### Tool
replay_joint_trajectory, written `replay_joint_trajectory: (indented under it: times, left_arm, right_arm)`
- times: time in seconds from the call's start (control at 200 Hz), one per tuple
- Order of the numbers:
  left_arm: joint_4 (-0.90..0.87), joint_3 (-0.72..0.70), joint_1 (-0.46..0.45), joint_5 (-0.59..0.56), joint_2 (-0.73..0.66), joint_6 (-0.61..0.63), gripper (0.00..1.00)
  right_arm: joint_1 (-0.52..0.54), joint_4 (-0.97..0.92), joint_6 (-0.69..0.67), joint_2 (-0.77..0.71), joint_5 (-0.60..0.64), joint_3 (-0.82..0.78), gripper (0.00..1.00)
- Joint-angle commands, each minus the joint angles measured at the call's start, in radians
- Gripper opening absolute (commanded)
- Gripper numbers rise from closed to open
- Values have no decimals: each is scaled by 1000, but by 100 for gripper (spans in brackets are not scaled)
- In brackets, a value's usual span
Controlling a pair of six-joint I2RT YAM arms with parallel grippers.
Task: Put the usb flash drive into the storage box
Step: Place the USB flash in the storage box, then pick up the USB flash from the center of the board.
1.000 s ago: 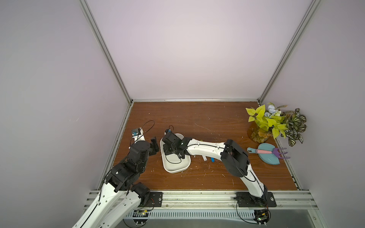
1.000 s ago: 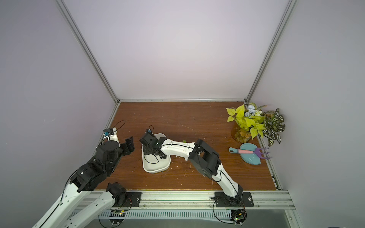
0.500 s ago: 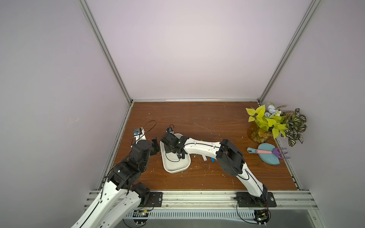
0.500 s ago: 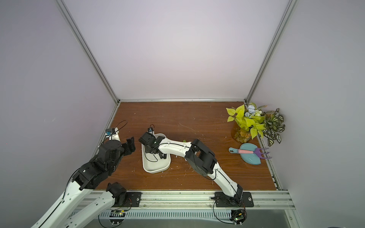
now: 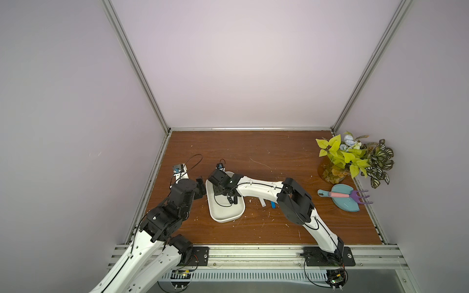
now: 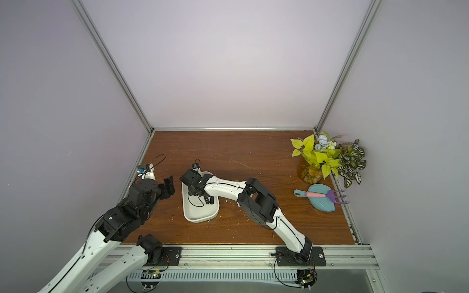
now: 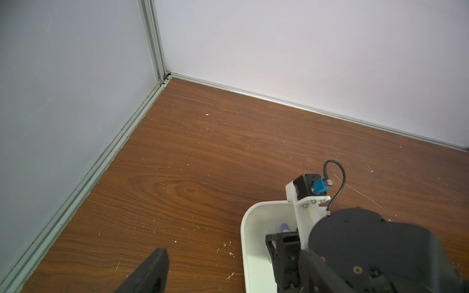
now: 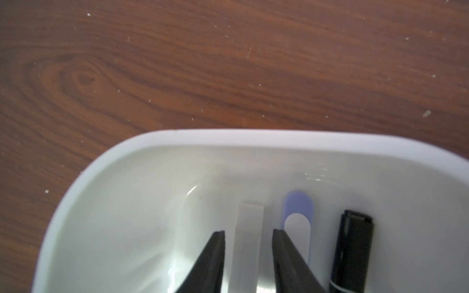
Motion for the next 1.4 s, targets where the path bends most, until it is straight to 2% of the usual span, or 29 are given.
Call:
replay_joint_trajectory:
  times: [0.0, 0.145, 0.345, 0.535, 0.62, 0.746, 0.846, 0.941, 1.016, 1.121, 1.186, 1.291, 1.396]
  left_arm:
    - [-13, -3, 10, -10, 7, 2, 80]
    - [-14, -4, 11, -10, 8, 1, 80]
    - [-14, -6, 11, -11, -1, -1, 80]
    - [-13, -7, 11, -5, 1, -1, 80]
    - [-13, -9, 11, -2, 2, -1, 80]
    - [12, -19, 7, 90, 10, 10, 79]
    - [24, -5, -25, 169, 68, 17, 77]
    - [26, 28, -34, 314, 147, -67, 74]
    - [27, 75, -113, 330, 227, -146, 71]
    - [24, 152, -316, 193, 364, -253, 71]
    - [23, 195, -401, 174, 476, -319, 72]
    - [29, 246, -488, 186, 645, -436, 71]
    - [31, 323, -556, 178, 813, -488, 72]
  right_arm:
    - [-5, -7, -4, -5, 4, 27, 41]
    - [4, -4, -22, -66, 8, 14, 41]
    - [8, -11, -83, -240, 25, -30, 41]
    - [-18, 1, -128, -494, 86, -233, 42]
    - [-49, 24, -137, -626, 99, -393, 49]
    - [-169, 40, -133, -857, 64, -665, 56]
    - [-346, 90, -147, -1068, 25, -898, 57]
    - [-500, 140, -188, -1231, 26, -1068, 59]
    - [-612, 182, -212, -1297, -10, -1160, 59]
    - [-756, 263, -225, -1292, -106, -1250, 59]
    - [-817, 301, -226, -1258, -156, -1278, 59]
    - [-859, 370, -187, -1242, -211, -1316, 56]
    - [-859, 417, -161, -1256, -151, -1362, 54]
